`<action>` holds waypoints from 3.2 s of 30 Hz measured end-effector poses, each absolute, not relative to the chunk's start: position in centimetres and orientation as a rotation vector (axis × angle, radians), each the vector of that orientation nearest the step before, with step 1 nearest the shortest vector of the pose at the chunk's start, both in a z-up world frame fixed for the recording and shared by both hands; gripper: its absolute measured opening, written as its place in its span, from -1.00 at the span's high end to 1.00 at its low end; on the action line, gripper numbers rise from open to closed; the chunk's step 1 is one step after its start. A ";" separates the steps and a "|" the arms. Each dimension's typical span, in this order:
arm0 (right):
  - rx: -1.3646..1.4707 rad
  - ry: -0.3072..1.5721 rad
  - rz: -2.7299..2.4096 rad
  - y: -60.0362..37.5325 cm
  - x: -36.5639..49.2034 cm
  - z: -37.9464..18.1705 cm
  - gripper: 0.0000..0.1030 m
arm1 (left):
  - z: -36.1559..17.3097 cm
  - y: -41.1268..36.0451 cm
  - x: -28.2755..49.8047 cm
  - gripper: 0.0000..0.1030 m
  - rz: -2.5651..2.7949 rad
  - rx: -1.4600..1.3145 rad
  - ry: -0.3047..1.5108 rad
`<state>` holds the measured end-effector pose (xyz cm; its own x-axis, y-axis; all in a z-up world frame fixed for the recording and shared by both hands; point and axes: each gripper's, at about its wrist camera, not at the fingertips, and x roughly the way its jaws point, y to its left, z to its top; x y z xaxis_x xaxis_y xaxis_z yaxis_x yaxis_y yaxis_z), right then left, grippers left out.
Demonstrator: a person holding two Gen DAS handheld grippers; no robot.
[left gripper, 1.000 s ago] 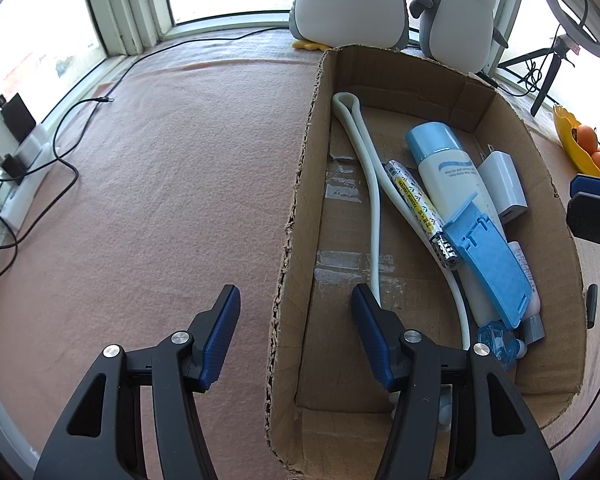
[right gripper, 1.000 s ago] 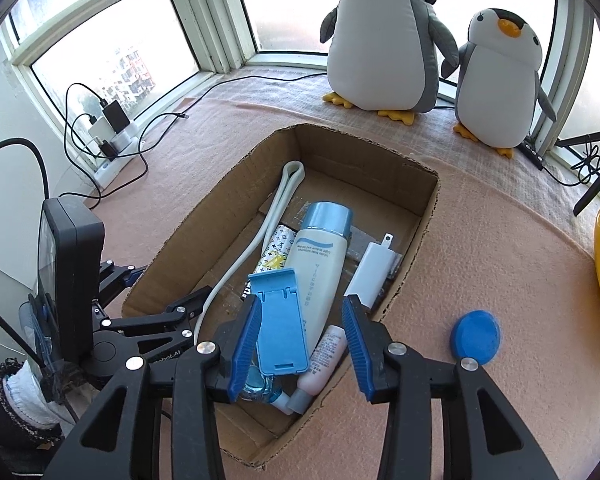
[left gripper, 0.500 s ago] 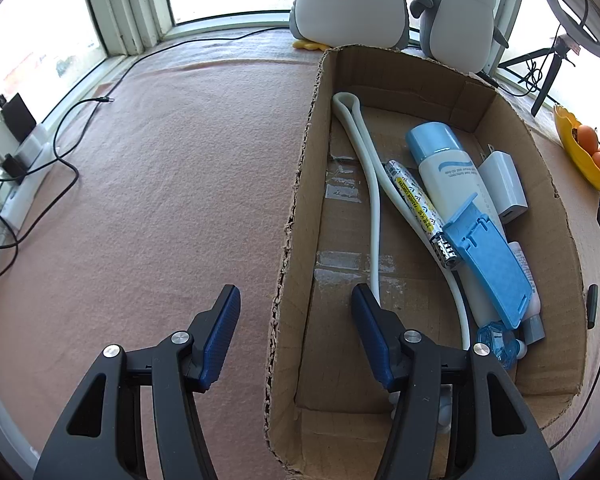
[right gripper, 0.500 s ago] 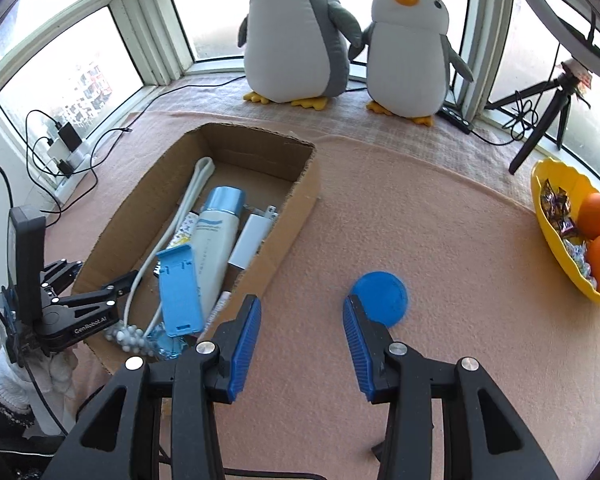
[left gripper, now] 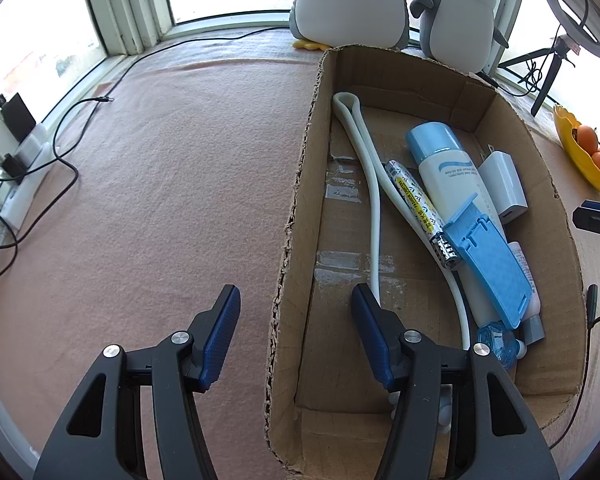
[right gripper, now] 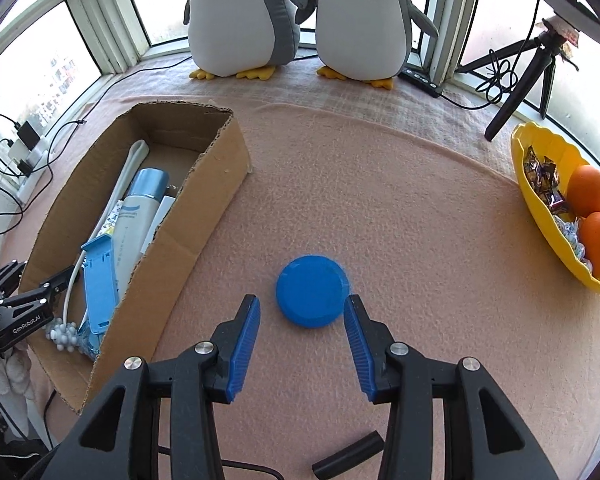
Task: Organize rigid objects
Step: 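Move the right tool to the blue round lid and grasp it, then carry the blue lid into the box and open the right tool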
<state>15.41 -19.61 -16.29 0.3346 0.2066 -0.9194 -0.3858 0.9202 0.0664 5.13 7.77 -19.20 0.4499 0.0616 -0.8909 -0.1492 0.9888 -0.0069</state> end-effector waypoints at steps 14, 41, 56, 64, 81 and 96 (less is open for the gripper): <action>-0.192 1.236 0.407 -19.1 17.5 -19.1 -0.13 | -19.2 7.8 5.1 -0.14 0.130 -0.089 1.097; -0.253 1.246 0.368 -18.6 17.7 -19.9 0.11 | -19.3 7.9 5.2 -0.14 0.130 -0.092 1.096; -0.237 1.075 0.467 -14.5 14.9 -12.8 0.11 | -19.3 7.9 5.2 -0.14 0.130 -0.093 1.096; -0.248 1.028 0.579 -9.6 13.2 -11.1 0.11 | -19.2 7.9 5.2 -0.14 0.130 -0.095 1.096; -0.319 1.079 0.637 -4.3 12.0 -14.2 0.11 | -19.1 7.8 5.3 -0.13 0.127 -0.097 1.096; -0.269 1.074 0.621 -5.1 10.5 -12.9 0.06 | -19.2 7.8 5.3 -0.13 0.118 -0.101 1.095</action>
